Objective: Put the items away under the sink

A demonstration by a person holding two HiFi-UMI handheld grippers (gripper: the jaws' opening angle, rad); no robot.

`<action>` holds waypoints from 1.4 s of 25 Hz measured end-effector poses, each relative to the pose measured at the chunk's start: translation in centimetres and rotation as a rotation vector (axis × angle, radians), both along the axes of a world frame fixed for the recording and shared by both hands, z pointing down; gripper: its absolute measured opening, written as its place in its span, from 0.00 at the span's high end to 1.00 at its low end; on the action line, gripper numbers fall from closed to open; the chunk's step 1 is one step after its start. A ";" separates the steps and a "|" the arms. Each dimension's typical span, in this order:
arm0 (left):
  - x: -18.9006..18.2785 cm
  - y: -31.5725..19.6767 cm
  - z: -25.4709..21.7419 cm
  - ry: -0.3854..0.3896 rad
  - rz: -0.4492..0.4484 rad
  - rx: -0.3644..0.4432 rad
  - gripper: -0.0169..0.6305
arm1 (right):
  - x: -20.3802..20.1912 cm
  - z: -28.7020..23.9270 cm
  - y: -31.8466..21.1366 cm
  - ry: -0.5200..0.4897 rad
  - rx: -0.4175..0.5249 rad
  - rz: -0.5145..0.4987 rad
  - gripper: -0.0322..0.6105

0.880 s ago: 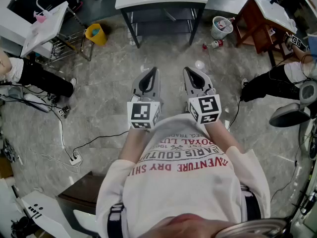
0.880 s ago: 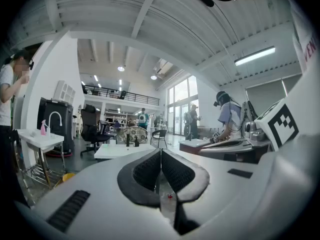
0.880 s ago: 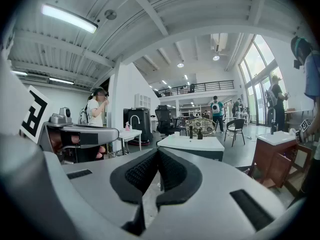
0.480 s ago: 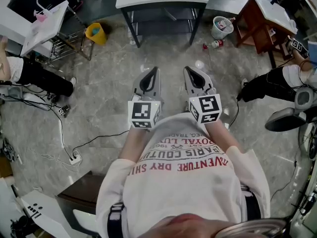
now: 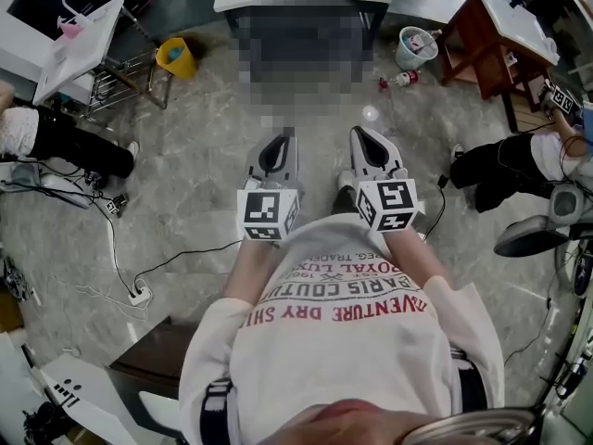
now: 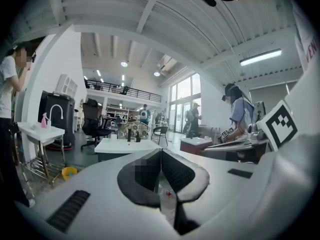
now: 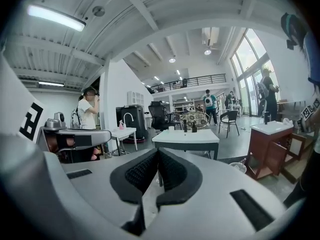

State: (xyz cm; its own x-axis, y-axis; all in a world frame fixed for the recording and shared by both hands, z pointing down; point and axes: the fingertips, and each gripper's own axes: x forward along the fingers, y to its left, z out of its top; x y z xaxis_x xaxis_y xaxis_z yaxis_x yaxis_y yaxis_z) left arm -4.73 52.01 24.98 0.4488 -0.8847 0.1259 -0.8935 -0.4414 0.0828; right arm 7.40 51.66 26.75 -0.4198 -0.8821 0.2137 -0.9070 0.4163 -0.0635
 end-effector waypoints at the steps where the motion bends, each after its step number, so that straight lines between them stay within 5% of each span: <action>1: 0.2 -0.6 0.3 0.001 0.002 -0.004 0.94 | 0.2 0.4 -0.6 -0.001 -0.009 0.002 0.91; 10: 1.7 -9.3 2.8 -0.021 -0.024 -0.047 0.94 | 2.0 2.8 -9.9 -0.020 -0.042 -0.017 0.91; 25: 6.2 -32.7 0.2 -0.053 -0.144 -0.024 0.94 | 6.3 0.4 -35.3 -0.026 -0.033 -0.158 0.91; 35: 7.7 -42.1 1.8 -0.057 -0.152 -0.071 0.94 | 8.2 2.0 -45.0 -0.059 -0.072 -0.151 0.91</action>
